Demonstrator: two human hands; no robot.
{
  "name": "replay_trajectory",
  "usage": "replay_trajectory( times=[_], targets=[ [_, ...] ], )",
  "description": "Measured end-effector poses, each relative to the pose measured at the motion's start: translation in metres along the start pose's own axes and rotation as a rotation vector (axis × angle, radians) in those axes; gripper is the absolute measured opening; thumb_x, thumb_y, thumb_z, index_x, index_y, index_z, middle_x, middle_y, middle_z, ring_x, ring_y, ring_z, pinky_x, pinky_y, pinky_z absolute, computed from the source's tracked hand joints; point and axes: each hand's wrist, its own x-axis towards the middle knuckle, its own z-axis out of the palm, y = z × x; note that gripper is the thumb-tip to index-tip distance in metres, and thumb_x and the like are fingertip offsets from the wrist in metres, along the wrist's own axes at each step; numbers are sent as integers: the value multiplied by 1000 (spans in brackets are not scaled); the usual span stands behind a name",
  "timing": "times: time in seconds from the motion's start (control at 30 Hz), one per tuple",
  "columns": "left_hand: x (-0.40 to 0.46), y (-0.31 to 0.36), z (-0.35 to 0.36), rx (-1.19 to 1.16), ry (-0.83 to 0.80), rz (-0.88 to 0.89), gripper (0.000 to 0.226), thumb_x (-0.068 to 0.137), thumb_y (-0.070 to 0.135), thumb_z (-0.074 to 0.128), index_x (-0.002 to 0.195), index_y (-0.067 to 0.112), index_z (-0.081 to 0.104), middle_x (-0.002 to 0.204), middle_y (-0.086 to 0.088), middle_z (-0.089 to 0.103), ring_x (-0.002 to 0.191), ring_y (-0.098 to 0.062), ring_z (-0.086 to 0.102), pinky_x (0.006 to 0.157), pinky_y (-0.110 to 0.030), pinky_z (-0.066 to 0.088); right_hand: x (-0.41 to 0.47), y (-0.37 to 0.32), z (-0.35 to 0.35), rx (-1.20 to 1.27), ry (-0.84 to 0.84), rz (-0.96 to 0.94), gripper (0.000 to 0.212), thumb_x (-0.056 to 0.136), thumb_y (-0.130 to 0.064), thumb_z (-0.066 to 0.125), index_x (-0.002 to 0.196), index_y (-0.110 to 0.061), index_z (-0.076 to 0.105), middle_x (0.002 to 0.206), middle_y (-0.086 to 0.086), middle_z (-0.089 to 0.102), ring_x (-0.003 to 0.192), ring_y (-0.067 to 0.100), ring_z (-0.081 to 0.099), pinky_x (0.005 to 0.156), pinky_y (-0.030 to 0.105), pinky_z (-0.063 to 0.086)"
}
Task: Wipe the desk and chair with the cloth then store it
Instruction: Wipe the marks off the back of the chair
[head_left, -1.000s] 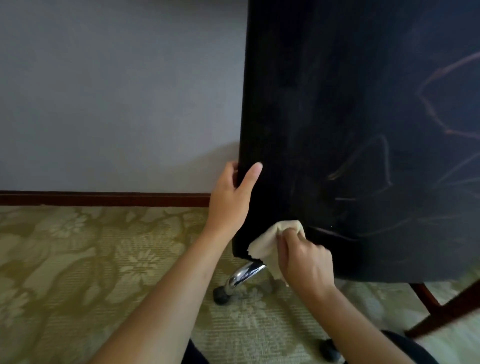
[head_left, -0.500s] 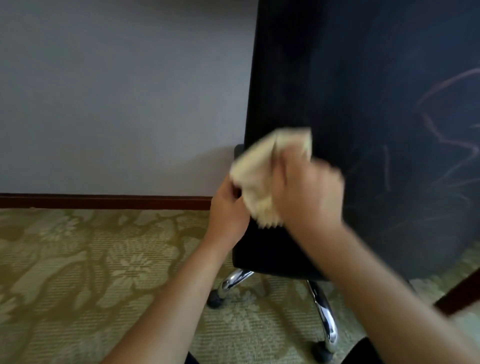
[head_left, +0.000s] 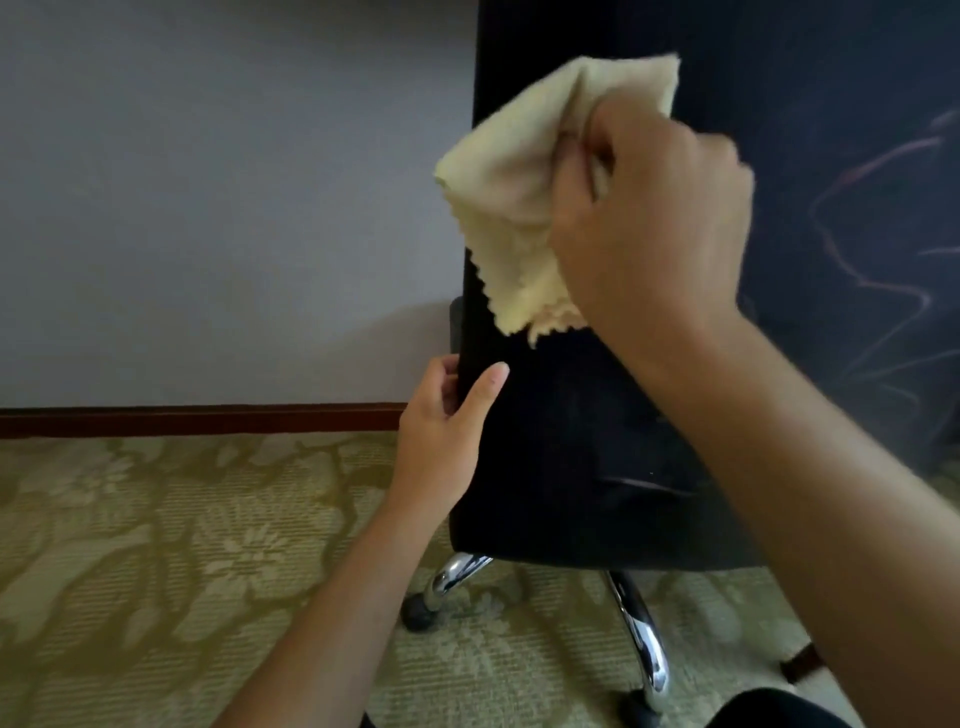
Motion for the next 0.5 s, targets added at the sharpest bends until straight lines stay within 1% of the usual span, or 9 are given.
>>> replay_trajectory(
  times=[0.03, 0.07, 0.1, 0.13, 0.17, 0.23, 0.3, 0.4, 0.5],
  targets=[
    [0, 0, 0, -10, 0, -2, 29, 92, 47, 63, 112, 27, 62, 95, 8, 72, 86, -5, 69, 75, -24, 56, -5, -3, 3, 12, -8, 25, 20, 99, -30, 44, 82, -20, 49, 61, -2, 52, 51, 24, 49, 56, 36, 37],
    [1, -1, 0, -37, 1, -6, 21, 94, 37, 64, 111, 24, 63, 92, 7, 72, 84, -7, 69, 72, -24, 55, -22, 1, 11, -23, -9, 27, 19, 97, -30, 46, 83, -19, 53, 61, 5, 57, 51, 33, 53, 53, 35, 37],
    [2, -2, -1, -49, 11, -2, 13, 96, 25, 64, 109, 23, 63, 90, 6, 71, 82, -9, 68, 71, -25, 53, -51, 10, 23, -56, -25, 22, 19, 94, -29, 49, 82, -17, 56, 57, 8, 58, 46, 35, 54, 48, 32, 33],
    [4, -4, -2, -45, 32, 8, 11, 96, 20, 64, 107, 23, 64, 91, 6, 71, 84, -9, 68, 73, -27, 53, -86, 19, 35, -63, -82, 19, 18, 92, -28, 51, 80, -16, 57, 51, 9, 57, 39, 35, 53, 44, 28, 28],
    [3, -5, -3, -29, 36, 5, 13, 94, 26, 66, 107, 25, 64, 94, 6, 72, 88, -8, 68, 77, -29, 53, -126, 30, 45, -66, -167, 25, 17, 90, -29, 49, 79, -18, 54, 47, 6, 55, 34, 32, 52, 40, 25, 28],
    [2, -2, -3, 20, 28, -13, 32, 87, 54, 65, 110, 32, 62, 100, 12, 72, 94, -2, 68, 83, -30, 56, -190, 51, 59, -42, -325, 81, 19, 93, -34, 42, 78, -23, 45, 45, -2, 52, 29, 25, 50, 32, 25, 31],
    [-3, 3, -2, 58, 29, -21, 42, 82, 63, 61, 113, 34, 61, 103, 15, 71, 95, 3, 67, 84, -27, 57, -219, 63, 61, -41, -386, 132, 28, 97, -36, 37, 73, -22, 43, 44, -6, 49, 28, 18, 46, 29, 25, 30],
    [-7, 8, 3, 27, 76, -25, 41, 84, 58, 62, 114, 30, 62, 102, 14, 71, 94, 3, 67, 83, -25, 57, -196, 59, 52, -35, -262, 118, 32, 99, -36, 39, 70, -24, 41, 47, -10, 46, 31, 12, 41, 31, 24, 27],
    [-11, 7, 10, -21, 115, -28, 35, 88, 49, 62, 115, 27, 63, 100, 11, 72, 94, -5, 69, 80, -29, 57, -135, 48, 32, 10, 11, 117, 29, 97, -28, 51, 75, -27, 32, 56, -16, 35, 42, 3, 25, 46, 8, 8]
  ],
)
